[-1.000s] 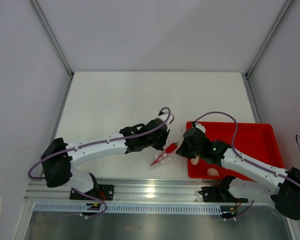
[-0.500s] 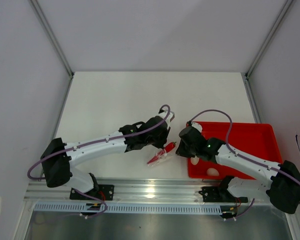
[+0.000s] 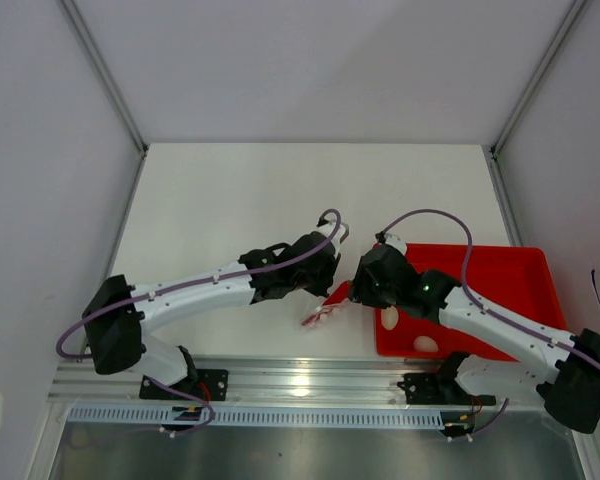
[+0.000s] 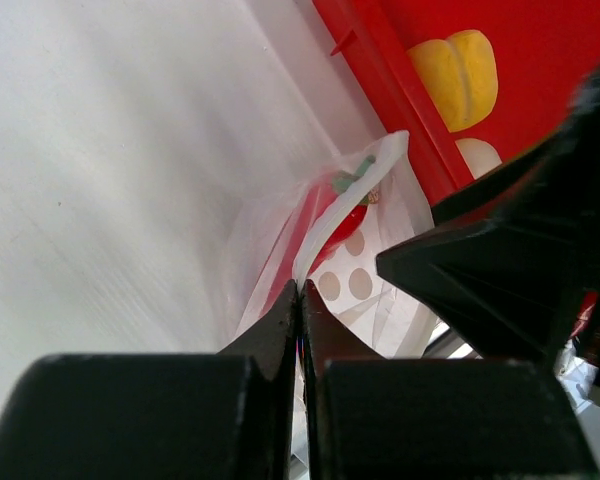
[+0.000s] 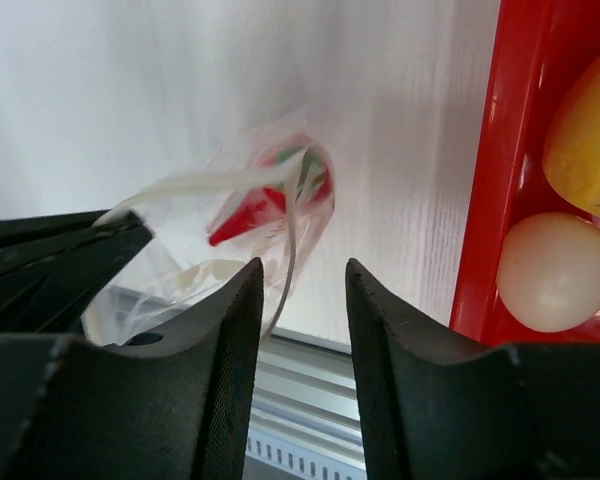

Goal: Place the food in the zip-top bag and seal the zipper
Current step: Adjust the zipper food storage bag at the center of the board.

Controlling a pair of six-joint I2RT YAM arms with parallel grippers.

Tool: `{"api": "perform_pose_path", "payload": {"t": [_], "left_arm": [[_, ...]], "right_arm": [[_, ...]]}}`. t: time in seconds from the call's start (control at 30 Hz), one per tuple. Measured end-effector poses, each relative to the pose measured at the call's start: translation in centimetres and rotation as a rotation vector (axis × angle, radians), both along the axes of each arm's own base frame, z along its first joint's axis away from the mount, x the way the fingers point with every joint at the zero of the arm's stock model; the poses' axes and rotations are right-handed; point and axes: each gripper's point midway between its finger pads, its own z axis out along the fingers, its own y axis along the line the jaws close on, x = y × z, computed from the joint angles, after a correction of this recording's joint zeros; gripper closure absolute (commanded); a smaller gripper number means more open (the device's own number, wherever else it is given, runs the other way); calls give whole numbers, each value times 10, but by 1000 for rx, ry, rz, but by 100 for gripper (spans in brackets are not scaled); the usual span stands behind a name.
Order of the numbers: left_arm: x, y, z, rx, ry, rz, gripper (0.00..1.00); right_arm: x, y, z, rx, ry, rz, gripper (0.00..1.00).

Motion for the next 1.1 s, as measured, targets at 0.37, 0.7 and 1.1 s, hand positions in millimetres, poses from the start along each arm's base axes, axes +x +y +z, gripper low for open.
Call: {"api": "perform_pose_path", "payload": {"t": [0.37,0.7,1.1], "left_arm": [[2,-1,-12,26,13,10,100],[2,-2,-11,23,11,9,99],[2,-2,-11,22,12,10,99]], "right_arm": [[4,-17,72,73,-142,-48,23],[34,-100,48,-64,-92,-310,11],[33,-124,-27,-197,93,-329,11]]}}
